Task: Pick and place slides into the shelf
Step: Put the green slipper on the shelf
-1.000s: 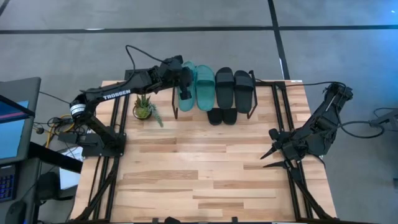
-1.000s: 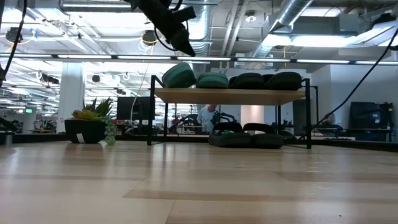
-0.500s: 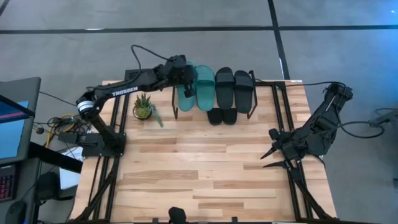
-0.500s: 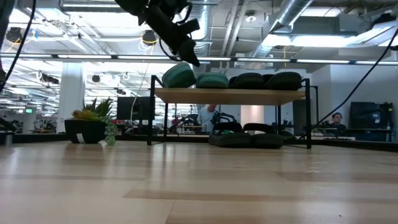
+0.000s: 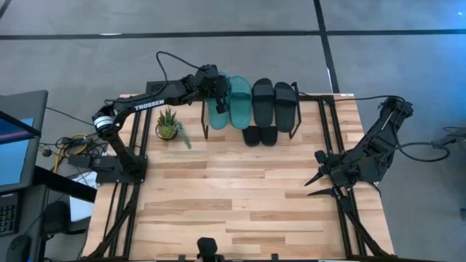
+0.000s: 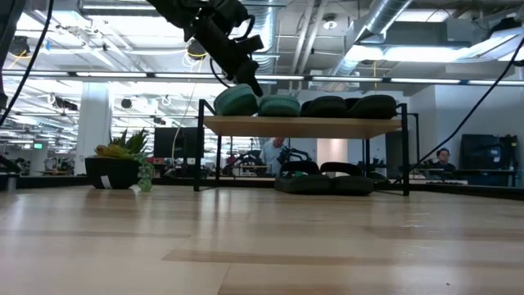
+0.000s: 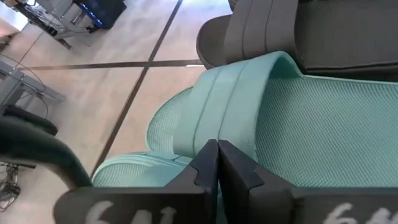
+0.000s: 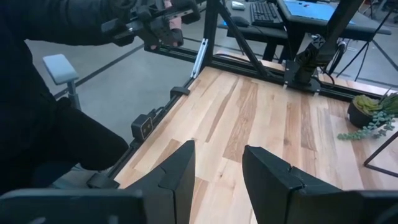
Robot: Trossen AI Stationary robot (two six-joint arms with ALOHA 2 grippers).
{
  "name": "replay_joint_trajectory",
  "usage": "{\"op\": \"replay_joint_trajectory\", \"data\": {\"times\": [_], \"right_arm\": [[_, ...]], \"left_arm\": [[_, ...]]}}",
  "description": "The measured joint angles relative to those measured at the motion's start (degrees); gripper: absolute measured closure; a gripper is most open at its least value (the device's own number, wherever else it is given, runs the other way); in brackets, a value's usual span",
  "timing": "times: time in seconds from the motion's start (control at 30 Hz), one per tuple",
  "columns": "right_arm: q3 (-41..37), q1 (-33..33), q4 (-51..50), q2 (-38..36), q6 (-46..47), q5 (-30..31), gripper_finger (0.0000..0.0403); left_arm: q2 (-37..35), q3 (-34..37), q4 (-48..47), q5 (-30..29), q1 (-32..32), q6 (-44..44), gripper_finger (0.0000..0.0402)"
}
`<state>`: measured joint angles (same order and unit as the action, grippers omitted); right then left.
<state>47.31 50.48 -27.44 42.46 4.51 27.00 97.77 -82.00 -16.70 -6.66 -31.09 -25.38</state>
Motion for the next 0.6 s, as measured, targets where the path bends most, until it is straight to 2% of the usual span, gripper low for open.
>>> {"op": "replay_joint_trajectory", "data": {"times": [0.6], "right_arm": [[0.0,0.0,0.09,0.0,0.0,0.01,0.0281]], "left_arm": [[1.5,-0.07,-4.44,2.52,-1.3,4.33,0.0401]]}}
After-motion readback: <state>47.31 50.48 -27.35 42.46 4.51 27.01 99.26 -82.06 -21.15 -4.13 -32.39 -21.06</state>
